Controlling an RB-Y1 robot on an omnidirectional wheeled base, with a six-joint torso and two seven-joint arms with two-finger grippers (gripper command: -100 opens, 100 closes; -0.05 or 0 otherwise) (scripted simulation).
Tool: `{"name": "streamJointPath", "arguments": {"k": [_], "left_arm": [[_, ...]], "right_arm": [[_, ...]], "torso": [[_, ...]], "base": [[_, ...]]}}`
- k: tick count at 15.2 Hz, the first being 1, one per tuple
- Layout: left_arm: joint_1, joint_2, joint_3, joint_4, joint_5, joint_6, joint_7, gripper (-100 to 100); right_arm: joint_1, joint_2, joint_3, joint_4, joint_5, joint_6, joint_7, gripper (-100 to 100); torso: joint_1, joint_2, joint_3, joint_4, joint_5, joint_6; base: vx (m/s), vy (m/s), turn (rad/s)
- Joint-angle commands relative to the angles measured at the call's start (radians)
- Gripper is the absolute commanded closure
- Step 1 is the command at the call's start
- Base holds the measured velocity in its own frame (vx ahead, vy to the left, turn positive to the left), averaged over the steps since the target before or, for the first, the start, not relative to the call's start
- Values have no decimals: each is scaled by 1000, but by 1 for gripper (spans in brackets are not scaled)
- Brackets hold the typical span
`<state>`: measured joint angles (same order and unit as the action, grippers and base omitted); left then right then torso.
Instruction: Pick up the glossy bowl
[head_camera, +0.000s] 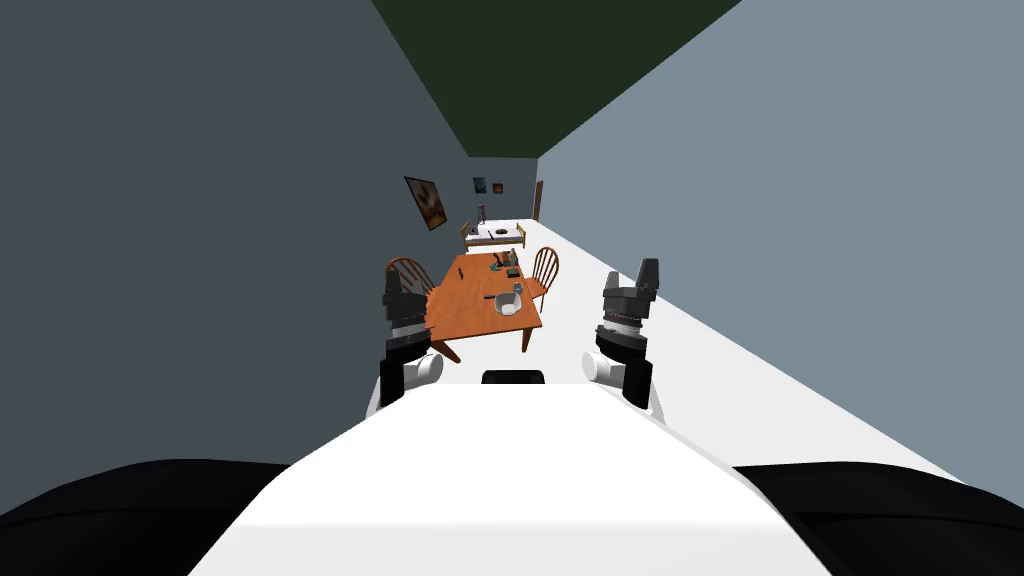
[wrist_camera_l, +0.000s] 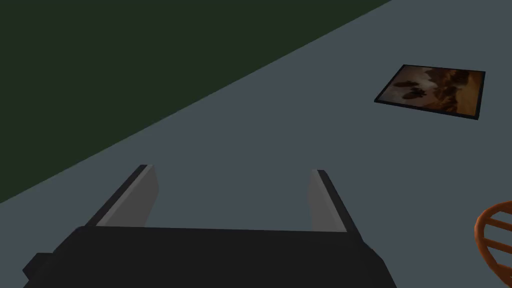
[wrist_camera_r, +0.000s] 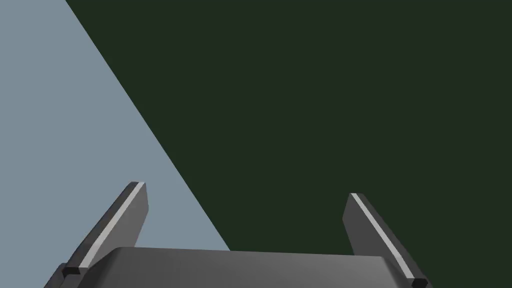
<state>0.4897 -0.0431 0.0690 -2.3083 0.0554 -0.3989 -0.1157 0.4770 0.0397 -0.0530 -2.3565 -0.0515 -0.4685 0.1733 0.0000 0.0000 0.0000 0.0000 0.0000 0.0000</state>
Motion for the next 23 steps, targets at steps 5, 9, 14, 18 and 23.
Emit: {"name": "streamJointPath", "arguments": {"k": [5, 9, 14, 18, 23], "left_arm": [[-13, 111, 4, 19, 2, 43, 3, -100], [-36, 195, 12, 53, 4, 113, 7, -100], [-57, 242, 18, 84, 5, 182, 10, -100], [-82, 279, 25, 120, 7, 259, 15, -100], [-126, 320, 38, 182, 8, 373, 21, -100]], "right_arm": [[0, 0, 0, 0, 0, 0, 0, 0], [0, 0, 0, 0, 0, 0, 0, 0], [0, 0, 0, 0, 0, 0, 0, 0], [0, 0, 0, 0, 0, 0, 0, 0], [0, 0, 0, 0, 0, 0, 0, 0]], "torso": [[-1, 0, 0, 0, 0, 0], [-2, -1, -1, 0, 0, 0], [-3, -2, -1, 0, -1, 0], [-4, -2, -1, 0, -1, 0], [-4, -2, -1, -1, -1, 0]], "base": [[6, -20, -11], [19, -40, -17], [17, -49, -18], [22, -53, -20], [24, -58, -25]]}}
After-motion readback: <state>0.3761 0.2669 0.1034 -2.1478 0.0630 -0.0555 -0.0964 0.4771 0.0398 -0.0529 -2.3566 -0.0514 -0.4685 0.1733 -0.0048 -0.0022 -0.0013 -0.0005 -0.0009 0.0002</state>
